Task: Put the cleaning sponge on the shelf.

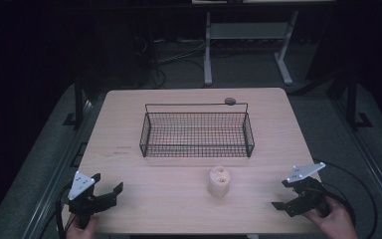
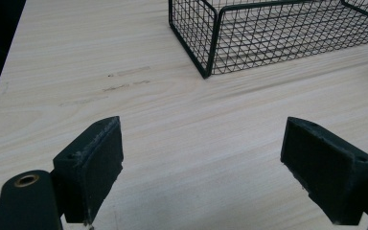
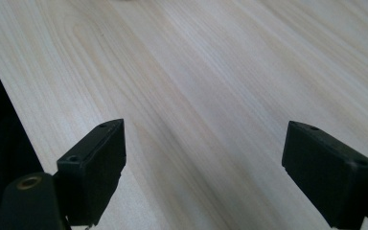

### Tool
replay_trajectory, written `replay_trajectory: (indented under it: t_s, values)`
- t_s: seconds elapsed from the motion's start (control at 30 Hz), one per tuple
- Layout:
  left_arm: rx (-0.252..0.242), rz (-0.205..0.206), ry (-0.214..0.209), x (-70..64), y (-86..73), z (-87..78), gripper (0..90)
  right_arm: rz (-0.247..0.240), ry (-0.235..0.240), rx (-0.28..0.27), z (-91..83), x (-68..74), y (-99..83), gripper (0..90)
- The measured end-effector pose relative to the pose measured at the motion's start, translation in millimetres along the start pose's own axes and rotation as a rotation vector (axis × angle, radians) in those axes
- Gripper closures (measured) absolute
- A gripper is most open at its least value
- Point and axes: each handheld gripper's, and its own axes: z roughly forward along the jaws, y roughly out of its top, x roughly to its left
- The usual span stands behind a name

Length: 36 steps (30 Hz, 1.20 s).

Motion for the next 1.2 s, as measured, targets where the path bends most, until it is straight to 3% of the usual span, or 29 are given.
replay_trajectory:
  t_s: [1.2]
  values:
    - [-0.012,-0.009,0.005,3.1,-0.1,-4.6,13.8,-0.221,0.040,0.067,6.9,16.5,72.0,14.7]
